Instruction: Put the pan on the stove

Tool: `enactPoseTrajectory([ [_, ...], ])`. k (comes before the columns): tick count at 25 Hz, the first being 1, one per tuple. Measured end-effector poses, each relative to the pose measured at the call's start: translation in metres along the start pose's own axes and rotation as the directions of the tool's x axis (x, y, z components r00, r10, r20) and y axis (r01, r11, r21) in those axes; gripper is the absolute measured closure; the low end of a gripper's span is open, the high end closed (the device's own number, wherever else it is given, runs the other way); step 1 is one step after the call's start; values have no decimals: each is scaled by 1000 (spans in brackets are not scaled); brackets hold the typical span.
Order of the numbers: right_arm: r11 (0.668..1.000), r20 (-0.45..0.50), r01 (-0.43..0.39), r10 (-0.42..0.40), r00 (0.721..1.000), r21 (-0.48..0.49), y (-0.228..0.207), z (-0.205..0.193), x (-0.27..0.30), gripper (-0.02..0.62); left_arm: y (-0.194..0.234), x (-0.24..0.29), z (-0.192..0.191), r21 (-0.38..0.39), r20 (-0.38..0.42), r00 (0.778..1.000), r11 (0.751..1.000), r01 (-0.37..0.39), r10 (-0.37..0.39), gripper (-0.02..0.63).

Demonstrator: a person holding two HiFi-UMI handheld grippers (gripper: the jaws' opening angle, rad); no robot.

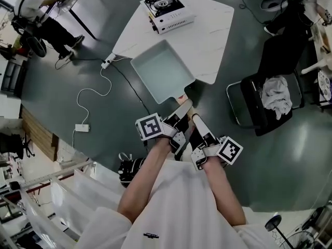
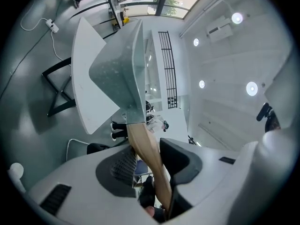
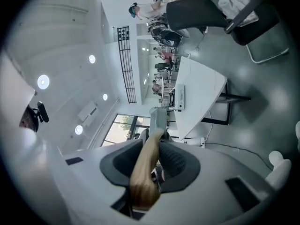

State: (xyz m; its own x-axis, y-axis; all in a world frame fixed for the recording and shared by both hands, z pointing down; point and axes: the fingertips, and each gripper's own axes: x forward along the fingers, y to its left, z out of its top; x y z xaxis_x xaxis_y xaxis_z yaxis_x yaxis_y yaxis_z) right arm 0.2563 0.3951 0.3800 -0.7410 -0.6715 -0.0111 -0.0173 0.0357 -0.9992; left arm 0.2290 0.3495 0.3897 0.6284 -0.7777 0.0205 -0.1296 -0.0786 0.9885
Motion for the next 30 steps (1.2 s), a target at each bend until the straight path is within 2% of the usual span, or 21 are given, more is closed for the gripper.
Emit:
enactPoseTrajectory([
  [4, 1000, 17, -1, 1, 1000, -22, 12, -29, 18, 482, -8, -28, 22, 8, -5, 1000, 1000, 29, -29, 454],
  [11, 998, 58, 24, -21, 998, -51, 19, -50, 59, 482, -12, -43, 65, 5, -65, 996, 998, 62, -62, 454],
  [15, 997, 86, 16, -10, 996, -72, 26, -69, 110, 482, -5, -60, 115, -7, -88, 995, 999, 53, -53, 454],
  [19, 998, 120, 13, -7, 993, -53, 24, -81, 143, 482, 1, -67, 146, 2, -132, 990, 999, 48, -48, 454],
  [25, 998, 104, 8, -2, 995, -58, 24, -80, 190, 482, 8, -64, 192, 0, -130, 990, 998, 55, -54, 454],
  [30, 998, 114, 22, -14, 993, -65, 12, -54, 234, 482, 25, -35, 233, -16, -128, 990, 998, 56, -58, 454],
])
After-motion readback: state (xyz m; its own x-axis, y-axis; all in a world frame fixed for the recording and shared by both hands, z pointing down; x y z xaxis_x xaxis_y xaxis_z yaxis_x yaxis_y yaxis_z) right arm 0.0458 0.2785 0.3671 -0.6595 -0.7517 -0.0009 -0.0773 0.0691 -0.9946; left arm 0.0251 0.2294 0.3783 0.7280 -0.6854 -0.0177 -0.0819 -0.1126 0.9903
